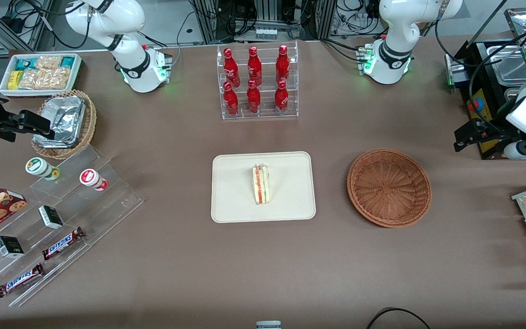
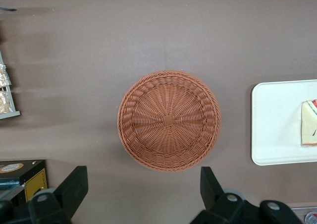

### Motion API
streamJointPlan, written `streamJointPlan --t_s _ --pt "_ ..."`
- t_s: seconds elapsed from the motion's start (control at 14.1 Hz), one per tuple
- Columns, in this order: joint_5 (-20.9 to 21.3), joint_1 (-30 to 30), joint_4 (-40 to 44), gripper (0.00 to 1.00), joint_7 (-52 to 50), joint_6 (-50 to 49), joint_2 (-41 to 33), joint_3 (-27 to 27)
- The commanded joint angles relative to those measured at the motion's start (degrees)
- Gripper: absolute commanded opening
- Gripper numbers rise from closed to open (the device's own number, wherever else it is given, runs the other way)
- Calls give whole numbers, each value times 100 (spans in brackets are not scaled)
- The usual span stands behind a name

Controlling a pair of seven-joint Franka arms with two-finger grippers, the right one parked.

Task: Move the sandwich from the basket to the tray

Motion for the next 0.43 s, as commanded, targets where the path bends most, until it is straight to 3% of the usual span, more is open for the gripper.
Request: streamJointPlan --t_s 0.0,0.35 --pt "101 -41 181 100 49 -262 57 24" --pt "249 -41 155 100 40 -342 -14 32"
